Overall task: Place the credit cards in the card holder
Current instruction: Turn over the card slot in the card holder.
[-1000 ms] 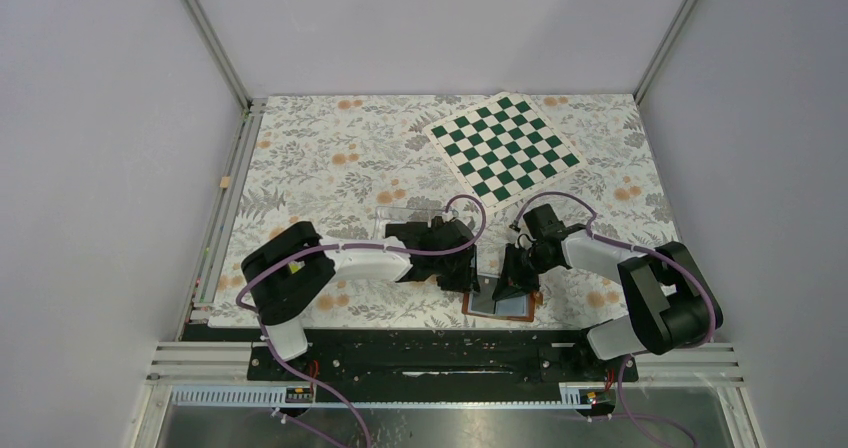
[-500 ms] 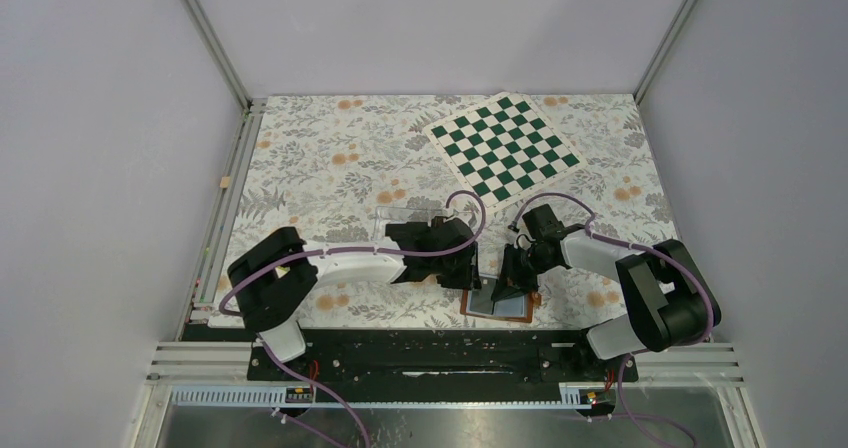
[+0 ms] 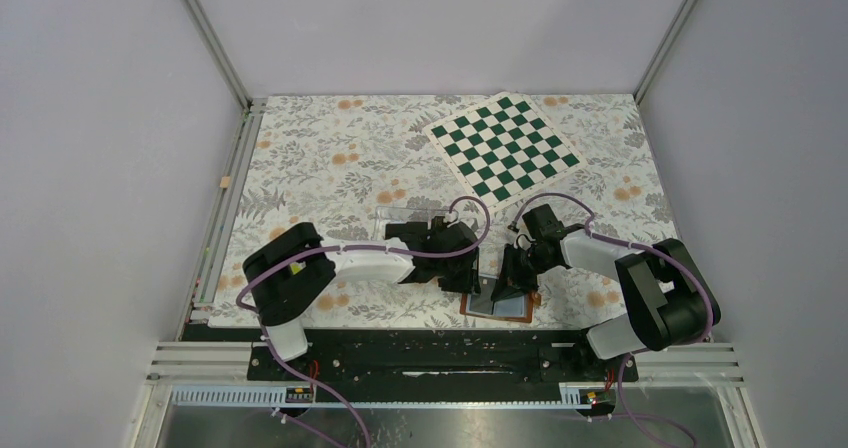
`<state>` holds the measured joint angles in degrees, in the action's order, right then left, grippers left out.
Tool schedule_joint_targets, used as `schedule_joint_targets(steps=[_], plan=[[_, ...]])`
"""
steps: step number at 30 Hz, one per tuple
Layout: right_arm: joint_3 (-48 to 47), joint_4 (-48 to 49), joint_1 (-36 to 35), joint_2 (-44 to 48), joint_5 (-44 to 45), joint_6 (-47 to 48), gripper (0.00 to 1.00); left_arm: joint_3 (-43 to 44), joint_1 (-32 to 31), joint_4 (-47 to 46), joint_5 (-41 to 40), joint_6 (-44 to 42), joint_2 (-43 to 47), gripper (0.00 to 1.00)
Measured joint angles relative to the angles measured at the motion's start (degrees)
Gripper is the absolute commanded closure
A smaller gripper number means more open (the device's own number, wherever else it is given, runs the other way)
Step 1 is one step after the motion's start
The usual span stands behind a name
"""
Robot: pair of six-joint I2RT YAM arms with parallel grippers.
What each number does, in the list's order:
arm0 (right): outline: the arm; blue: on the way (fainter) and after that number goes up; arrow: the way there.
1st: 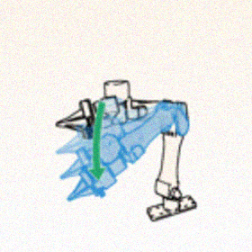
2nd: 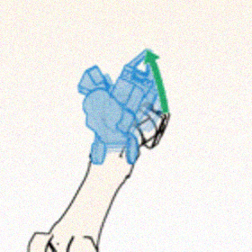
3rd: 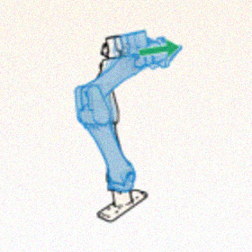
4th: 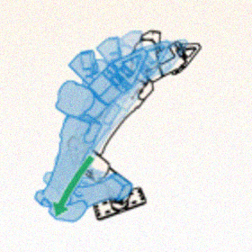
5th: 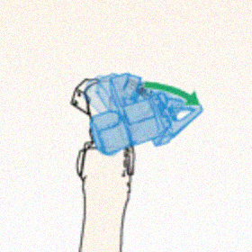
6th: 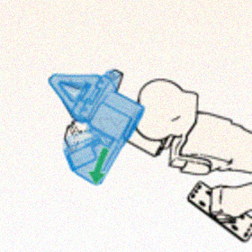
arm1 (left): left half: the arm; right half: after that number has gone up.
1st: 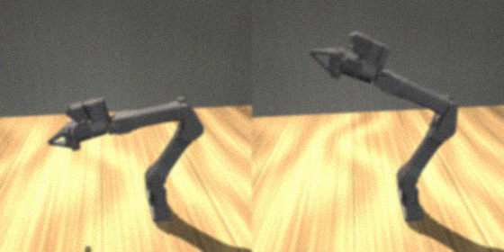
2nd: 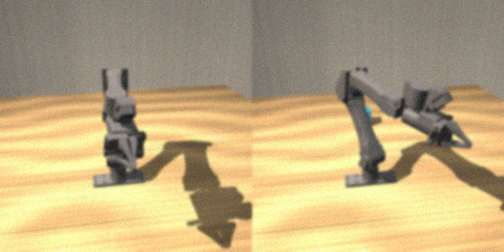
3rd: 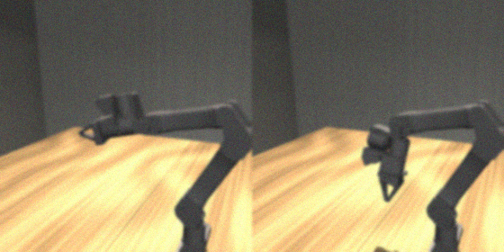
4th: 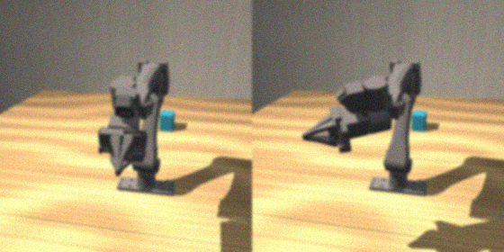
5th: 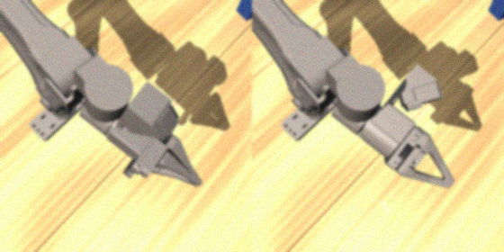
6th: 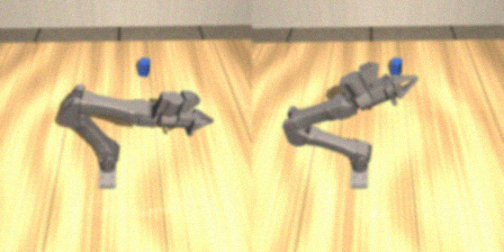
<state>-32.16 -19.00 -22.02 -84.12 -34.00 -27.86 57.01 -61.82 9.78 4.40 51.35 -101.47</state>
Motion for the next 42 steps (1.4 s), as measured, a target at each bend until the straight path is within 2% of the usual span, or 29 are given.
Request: schedule_joint_targets(steps=[15,24,34,38,42], plan=[[0.0,-0.3,0.0,0.0,-0.2,0.0,0.98,0.6,0.5,-0.6,1.9,-0.1,-0.9,0.68],[0.3,-1.8,0.0,0.7,-0.1,0.0,0.97,-8.1,2.3,-16.3,6.6,5.1,0.9,0.69],[1.0,-2.6,0.0,2.0,0.1,0.0,0.95,-10.5,2.5,-23.6,11.1,7.0,0.9,0.73],[1.1,-3.4,0.0,3.6,0.3,0.0,0.94,-9.8,2.5,-21.5,11.2,6.5,0.9,0.80],[1.1,-4.2,0.0,5.7,1.1,0.0,0.87,-7.7,2.5,-17.4,10.6,4.9,0.9,1.00]])
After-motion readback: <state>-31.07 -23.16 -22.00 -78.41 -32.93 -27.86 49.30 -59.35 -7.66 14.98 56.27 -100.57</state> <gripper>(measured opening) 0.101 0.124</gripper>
